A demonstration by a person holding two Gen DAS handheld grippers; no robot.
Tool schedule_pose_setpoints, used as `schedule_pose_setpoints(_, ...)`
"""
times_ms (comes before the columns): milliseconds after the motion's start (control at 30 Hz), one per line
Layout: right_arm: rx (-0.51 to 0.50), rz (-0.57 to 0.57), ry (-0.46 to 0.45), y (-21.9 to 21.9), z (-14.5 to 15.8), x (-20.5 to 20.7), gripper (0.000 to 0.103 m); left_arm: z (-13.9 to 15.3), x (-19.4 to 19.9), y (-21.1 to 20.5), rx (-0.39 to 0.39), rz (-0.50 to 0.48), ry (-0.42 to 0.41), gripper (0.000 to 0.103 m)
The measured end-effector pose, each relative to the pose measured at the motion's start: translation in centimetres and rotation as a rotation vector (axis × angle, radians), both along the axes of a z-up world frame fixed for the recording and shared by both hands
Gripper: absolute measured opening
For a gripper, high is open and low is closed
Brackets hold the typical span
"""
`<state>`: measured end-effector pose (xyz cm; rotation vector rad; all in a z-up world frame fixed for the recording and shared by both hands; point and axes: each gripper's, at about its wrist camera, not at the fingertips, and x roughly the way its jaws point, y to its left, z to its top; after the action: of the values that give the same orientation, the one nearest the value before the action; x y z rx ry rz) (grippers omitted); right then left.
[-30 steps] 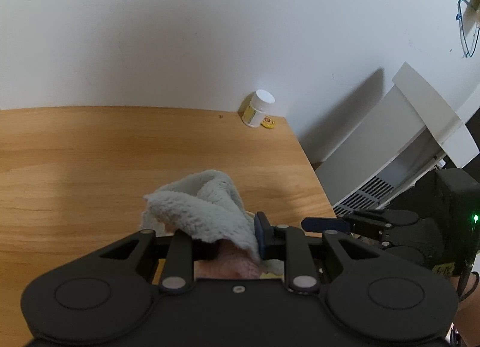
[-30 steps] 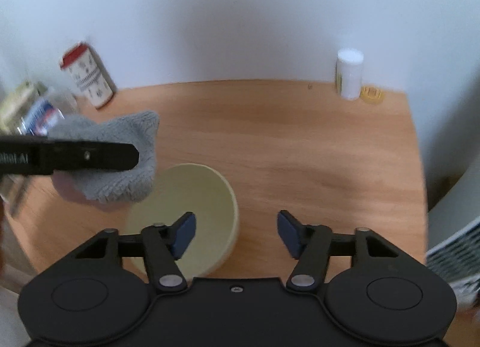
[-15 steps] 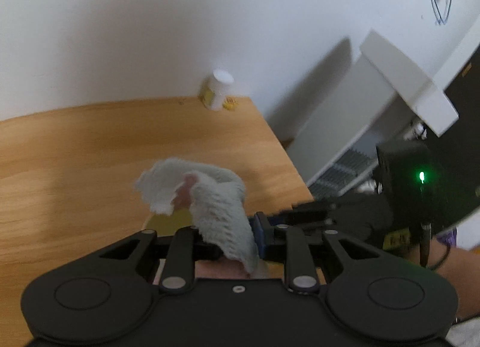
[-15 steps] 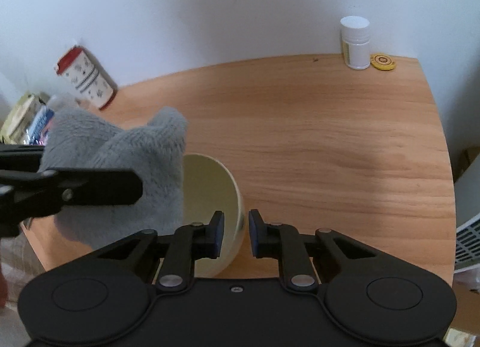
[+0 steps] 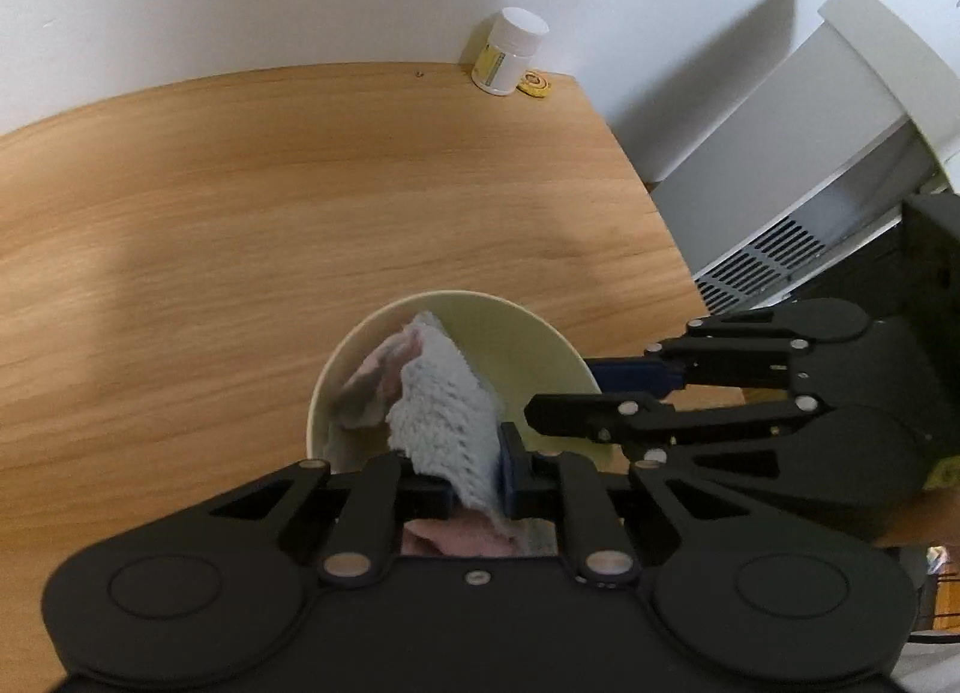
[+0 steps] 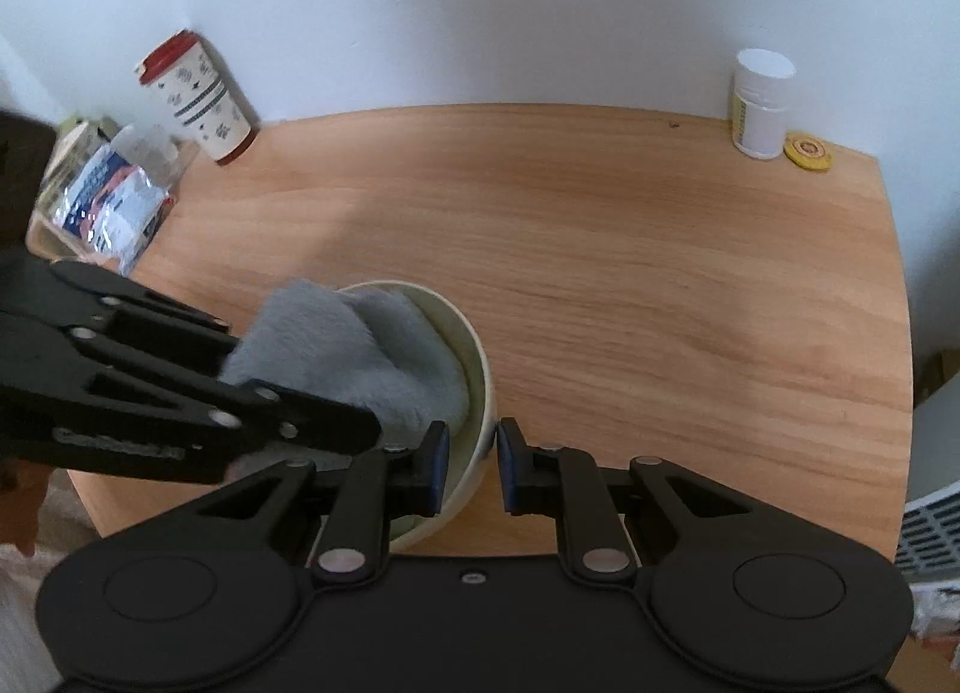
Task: Clean bowl
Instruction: 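Push the cloth into the bowl with the left tool while the right tool holds the rim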
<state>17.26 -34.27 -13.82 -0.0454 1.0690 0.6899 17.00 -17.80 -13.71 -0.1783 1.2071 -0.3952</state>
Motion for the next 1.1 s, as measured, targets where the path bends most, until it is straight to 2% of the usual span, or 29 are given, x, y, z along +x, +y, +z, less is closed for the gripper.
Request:
schedule_pose_setpoints(67,-0.016,0.021,0.000,0.3,-0.1,-0.2,0.026,-0.4,0.5,-0.2,0.008,-0.013,0.018,0.011)
schedule_pose_setpoints(167,-0.025,0.024,0.014,0.6,-0.4,0.2,0.025,-1.0,1.3,-0.3,0.032,-0.022,0.043,0.012)
schedule_pose_setpoints(233,-0.017,0.021,0.026,0.5,-0.4,0.3,0.022,-1.2,1.6,-0.3,0.042,-0.022,0.032,0.012)
schedule_pose_setpoints(533,-0.056,0.059,0.016,0.9,-0.2,0.5,0.022,-1.7,1.5,-1.0,0.042,0.041,-0.071,0.011)
schedule_pose_setpoints(700,-0.073,0.069,0.020,1.1,-0.2,0.6,0.023,-1.3,1.4,-0.7,0.025,0.067,-0.075,0.010)
schedule_pose_setpoints(733,-0.075,0.072,0.020,1.1,-0.2,0.6,0.023,-1.3,1.4,-0.7,0.022,0.071,-0.074,0.014)
schedule_pose_setpoints(800,-0.077,0.071,0.023,1.2,-0.2,0.6,0.023,-1.0,1.3,-0.6,-0.005,0.064,-0.054,0.033)
schedule_pose_setpoints(833,-0.080,0.074,0.024,1.2,-0.1,0.6,0.023,-0.8,1.2,-0.6,-0.014,0.057,-0.050,0.049)
schedule_pose_setpoints(867,-0.084,0.080,0.022,1.4,-0.1,0.6,0.023,-0.3,1.0,-0.6,-0.011,0.046,-0.061,0.059)
schedule_pose_setpoints(1000,-0.085,0.087,0.023,1.1,0.0,0.5,0.024,2.2,-0.1,-0.4,0.044,0.023,-0.098,0.069)
schedule_pose_setpoints(1100,-0.080,0.099,0.023,0.9,0.0,0.5,0.026,3.8,-1.0,0.3,0.047,0.031,-0.108,0.077)
